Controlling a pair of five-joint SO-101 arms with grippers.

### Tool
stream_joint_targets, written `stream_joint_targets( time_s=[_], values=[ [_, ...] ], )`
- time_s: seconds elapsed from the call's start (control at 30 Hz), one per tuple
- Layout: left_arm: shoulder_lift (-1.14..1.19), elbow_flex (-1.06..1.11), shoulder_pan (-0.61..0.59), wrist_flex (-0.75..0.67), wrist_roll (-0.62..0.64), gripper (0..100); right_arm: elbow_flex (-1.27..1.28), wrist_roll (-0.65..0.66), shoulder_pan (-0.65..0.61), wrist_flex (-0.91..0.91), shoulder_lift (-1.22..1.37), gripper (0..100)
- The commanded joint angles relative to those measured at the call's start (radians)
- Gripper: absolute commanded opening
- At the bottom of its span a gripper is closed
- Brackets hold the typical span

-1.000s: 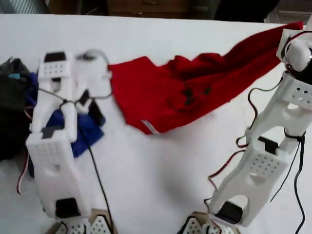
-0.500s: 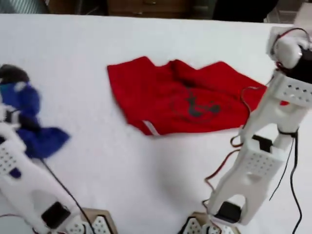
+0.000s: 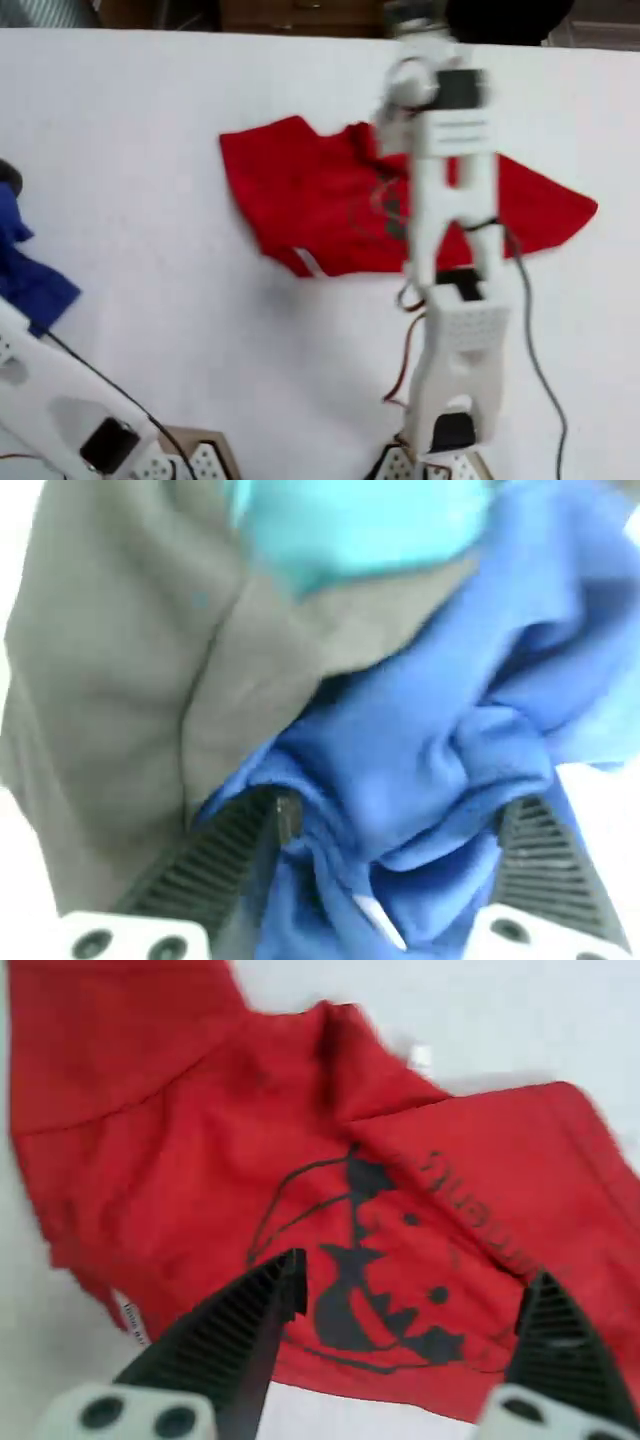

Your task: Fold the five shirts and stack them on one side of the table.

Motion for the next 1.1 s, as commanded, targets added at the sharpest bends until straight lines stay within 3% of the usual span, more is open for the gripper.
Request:
stream_joint_targets(
  time_s=[0.0, 0.13, 0.33, 0.6, 0.83, 0.9, 1.0, 1.07],
  values=[
    [-0.021, -0.091, 0.110, 0.015, 0.075, 33, 0.021, -0.060, -0.156, -0.068, -0.064, 33.6],
    [-0.071, -0.048, 0.212, 0.017, 0.149, 33, 0.025, -0.158, -0.277, -0.222, -0.010, 33.6],
    [-0.275, 0.271, 0.327, 0.017, 0.212, 33, 0.017, -0.189, -0.392, -0.357, 0.197, 33.6],
    [-0.598, 0.826, 0.396, 0.009, 0.227, 33, 0.015, -0.189, -0.426, -0.522, 0.401, 33.6],
    [-0.658, 0.989, 0.390, 0.006, 0.224, 33, 0.015, -0.183, -0.421, -0.524, 0.432, 33.0],
    [-0.658, 0.992, 0.390, 0.008, 0.226, 33, 0.017, -0.181, -0.421, -0.510, 0.433, 25.9],
    [-0.663, 0.992, 0.390, 0.011, 0.227, 33, 0.017, -0.181, -0.407, -0.510, 0.433, 0.4],
    [-0.664, 0.992, 0.388, 0.011, 0.227, 33, 0.017, -0.181, -0.392, -0.503, 0.429, 5.7]
  ],
)
